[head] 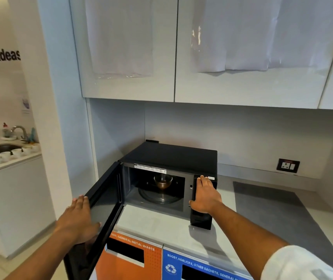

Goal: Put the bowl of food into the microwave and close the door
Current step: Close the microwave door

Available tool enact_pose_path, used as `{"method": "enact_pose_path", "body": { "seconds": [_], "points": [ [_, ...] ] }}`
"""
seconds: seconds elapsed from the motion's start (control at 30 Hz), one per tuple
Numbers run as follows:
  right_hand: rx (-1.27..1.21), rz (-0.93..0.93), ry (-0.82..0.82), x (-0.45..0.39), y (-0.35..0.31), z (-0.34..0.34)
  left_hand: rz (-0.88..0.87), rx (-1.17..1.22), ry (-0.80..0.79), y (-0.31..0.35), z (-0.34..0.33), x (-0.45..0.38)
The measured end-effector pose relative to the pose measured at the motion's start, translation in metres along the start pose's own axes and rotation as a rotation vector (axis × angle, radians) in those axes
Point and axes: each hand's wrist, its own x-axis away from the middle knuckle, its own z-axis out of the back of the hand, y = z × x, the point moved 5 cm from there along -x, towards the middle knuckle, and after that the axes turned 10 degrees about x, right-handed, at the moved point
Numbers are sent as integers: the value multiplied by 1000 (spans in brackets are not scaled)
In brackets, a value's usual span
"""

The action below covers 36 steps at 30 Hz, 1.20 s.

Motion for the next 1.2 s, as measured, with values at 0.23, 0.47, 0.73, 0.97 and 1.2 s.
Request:
{"method": "enact_pose_path", "body": {
  "seconds": [0.23, 0.47, 0.73, 0.97, 1.2],
  "points": [
    [16, 69, -11, -3, 9, 0, -68, 55, -37, 89, -12, 18],
    [3, 115, -14, -8, 18, -2, -140, 132, -85, 170, -31, 16],
    [-102, 116, 71, -12, 24, -7, -194, 160, -141, 223, -47, -11],
    [-140, 95, 124, -17, 33, -1, -308, 167, -181, 274, -62, -53],
    [-54, 94, 189, -12, 20, 9, -428, 97, -173, 285, -67, -82]
  ]
}}
